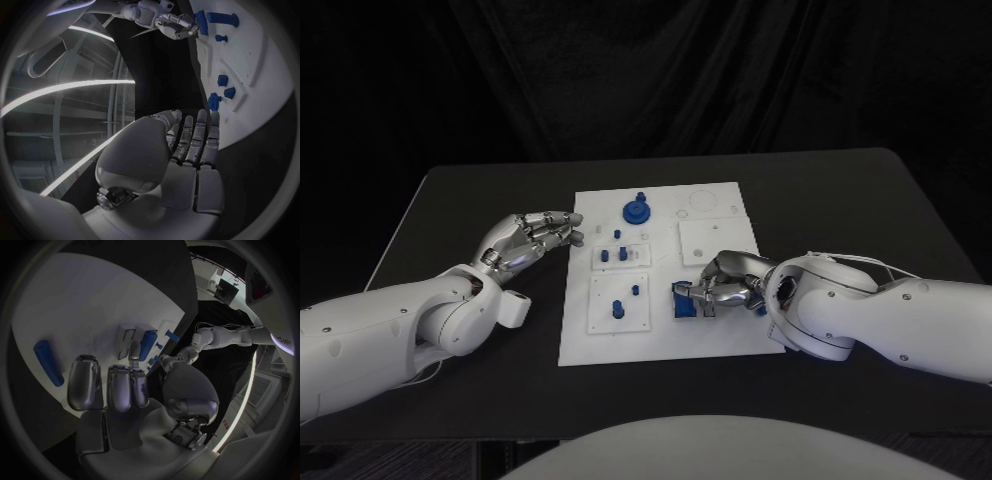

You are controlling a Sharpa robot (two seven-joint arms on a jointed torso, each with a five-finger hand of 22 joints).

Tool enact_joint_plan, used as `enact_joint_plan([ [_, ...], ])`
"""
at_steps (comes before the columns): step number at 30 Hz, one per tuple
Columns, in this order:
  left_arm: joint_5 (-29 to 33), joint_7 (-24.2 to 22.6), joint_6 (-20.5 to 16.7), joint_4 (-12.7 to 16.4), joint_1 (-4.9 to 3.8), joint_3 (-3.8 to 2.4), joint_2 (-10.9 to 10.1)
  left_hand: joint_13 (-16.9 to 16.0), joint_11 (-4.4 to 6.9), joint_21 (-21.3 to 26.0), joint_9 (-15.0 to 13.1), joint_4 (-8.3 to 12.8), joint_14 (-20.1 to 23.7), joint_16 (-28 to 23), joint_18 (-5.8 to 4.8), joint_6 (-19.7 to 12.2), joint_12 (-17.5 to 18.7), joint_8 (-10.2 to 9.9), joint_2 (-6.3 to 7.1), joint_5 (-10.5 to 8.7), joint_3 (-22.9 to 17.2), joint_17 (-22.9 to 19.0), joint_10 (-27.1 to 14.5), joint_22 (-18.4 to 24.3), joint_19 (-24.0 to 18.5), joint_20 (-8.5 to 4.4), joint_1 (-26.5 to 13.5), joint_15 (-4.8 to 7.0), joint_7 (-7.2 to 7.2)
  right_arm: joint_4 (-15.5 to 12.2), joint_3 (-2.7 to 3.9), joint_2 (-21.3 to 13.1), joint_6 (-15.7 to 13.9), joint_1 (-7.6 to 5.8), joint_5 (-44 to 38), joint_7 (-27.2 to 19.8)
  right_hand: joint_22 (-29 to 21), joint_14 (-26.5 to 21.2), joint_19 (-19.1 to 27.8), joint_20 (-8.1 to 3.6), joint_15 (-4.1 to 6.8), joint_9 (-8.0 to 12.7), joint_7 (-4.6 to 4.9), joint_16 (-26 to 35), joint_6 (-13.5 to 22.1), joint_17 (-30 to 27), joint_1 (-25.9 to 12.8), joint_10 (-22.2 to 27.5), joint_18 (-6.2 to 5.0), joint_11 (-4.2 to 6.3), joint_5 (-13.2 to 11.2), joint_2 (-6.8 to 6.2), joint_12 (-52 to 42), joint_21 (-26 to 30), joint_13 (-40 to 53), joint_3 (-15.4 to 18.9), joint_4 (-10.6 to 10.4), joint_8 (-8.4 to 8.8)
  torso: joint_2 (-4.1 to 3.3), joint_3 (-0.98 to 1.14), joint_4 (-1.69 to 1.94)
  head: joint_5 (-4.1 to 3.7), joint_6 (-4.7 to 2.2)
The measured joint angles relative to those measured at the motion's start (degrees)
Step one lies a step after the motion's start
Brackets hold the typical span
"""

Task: Assemble the parts on the task board

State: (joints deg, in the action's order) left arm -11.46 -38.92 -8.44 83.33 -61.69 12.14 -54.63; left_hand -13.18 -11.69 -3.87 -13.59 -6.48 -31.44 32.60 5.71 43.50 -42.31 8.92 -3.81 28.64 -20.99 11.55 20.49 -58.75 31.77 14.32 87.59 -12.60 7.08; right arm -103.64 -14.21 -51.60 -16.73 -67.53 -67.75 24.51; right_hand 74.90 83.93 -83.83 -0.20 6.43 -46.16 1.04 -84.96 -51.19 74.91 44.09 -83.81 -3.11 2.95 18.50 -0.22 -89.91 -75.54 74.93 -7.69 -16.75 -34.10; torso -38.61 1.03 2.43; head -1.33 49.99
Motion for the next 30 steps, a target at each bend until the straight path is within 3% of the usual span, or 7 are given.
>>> enact_joint_plan([
  [8, 0.0, 0.0, 0.09, -0.05, 0.11, 0.0, -0.06, 0.0, 0.0, 0.0, 0.0, 0.0, 0.0, 0.22, 0.0, 0.0, 0.0, 0.0, -0.26, 0.0, 0.0, 0.0, 0.0, -0.06, 0.0, 0.0, -0.26, 0.0, 0.0, -0.67, 0.0, -1.29, -1.54, 0.0, 0.0, -1.25, 0.04, 0.0, 0.0, 0.0, 0.0, -0.41, 0.0, 0.0, 0.0, 0.0, -0.59, 0.0, 0.0, 0.0, -1.01, 0.59, 0.0, 0.0, -0.01, 0.91, 0.33, 0.0, 0.01, 0.01, 0.0, 0.2, 0.0],
  [17, 0.0, 0.0, 0.15, -0.1, 0.24, 0.0, -0.11, 0.06, 0.0, 0.0, 0.0, -0.15, 0.0, 0.22, 0.0, 0.0, 0.0, 0.0, -0.26, -0.01, -0.15, -0.05, 0.0, -0.05, 0.0, 0.0, -0.26, 0.0, 0.0, -2.79, 0.0, -3.19, -3.23, 0.0, 0.03, -3.62, 0.04, 0.0, 0.0, 0.0, 0.0, -2.35, 0.0, -0.01, 0.0, 0.0, 6.87, 0.0, -0.01, 0.0, 1.69, -0.81, 0.0, -0.34, -0.01, 1.83, 2.54, 0.0, 0.02, 0.02, 0.0, 0.3, 0.0],
  [20, 0.0, 0.0, 0.17, -0.1, 0.26, 0.0, -0.13, 0.06, 0.0, 0.0, 0.0, -0.15, 0.0, 0.22, 0.0, 0.0, 0.0, 0.0, -0.26, -0.01, -0.15, -0.05, 0.0, -0.05, 0.0, 0.0, -0.26, 0.0, 0.0, -3.2, -0.01, -3.56, -3.23, 0.0, 0.02, -4.02, 0.04, 0.0, 0.0, 0.0, 0.0, -4.35, -0.41, -0.01, -0.41, 0.0, 10.43, 0.0, -0.01, 0.0, 2.28, -1.43, 0.0, -0.34, -0.01, 2.06, 4.71, -1.83, 0.02, 0.03, 0.0, 0.3, 0.0],
  [25, 0.0, 0.0, 0.2, -0.05, 0.29, 0.0, -0.23, 0.06, 0.0, 0.0, 0.0, -0.15, 0.0, 0.22, 0.0, 0.0, 0.0, 0.0, -0.24, -0.01, -0.15, -0.05, 0.0, -0.05, 0.0, 0.0, -0.24, 0.0, 0.0, -3.58, -0.01, -4.55, -3.07, 0.0, -0.08, -4.15, 0.04, 0.0, 0.0, 0.0, 0.0, -6.76, -0.63, -0.01, -0.19, 0.0, 12.87, -0.23, -0.01, 0.23, 2.84, -1.38, 0.0, -0.34, -0.01, 2.38, 6.13, -3.68, 0.02, 0.03, -0.01, 0.36, 0.0],
  [30, 0.0, 0.0, 0.21, 0.1, 0.31, 0.0, -0.53, 0.05, 0.0, 0.0, 0.0, -0.15, 0.0, 0.22, 0.0, 0.0, 0.0, 0.0, -0.24, -0.01, -0.15, -0.05, 0.0, -0.04, 0.0, 0.0, -0.24, 0.0, 0.0, -4.38, -0.01, -6.97, -3.03, 0.0, -1.1, -3.72, 0.03, 0.0, 0.0, 0.0, 0.0, -7.53, -0.5, -0.01, 0.97, 0.0, 13.01, -0.23, -0.01, 0.23, 4.78, -1.35, 0.0, -0.34, -0.01, 2.76, 5.87, -3.72, 0.02, 0.03, -0.03, 0.59, 0.0],
])
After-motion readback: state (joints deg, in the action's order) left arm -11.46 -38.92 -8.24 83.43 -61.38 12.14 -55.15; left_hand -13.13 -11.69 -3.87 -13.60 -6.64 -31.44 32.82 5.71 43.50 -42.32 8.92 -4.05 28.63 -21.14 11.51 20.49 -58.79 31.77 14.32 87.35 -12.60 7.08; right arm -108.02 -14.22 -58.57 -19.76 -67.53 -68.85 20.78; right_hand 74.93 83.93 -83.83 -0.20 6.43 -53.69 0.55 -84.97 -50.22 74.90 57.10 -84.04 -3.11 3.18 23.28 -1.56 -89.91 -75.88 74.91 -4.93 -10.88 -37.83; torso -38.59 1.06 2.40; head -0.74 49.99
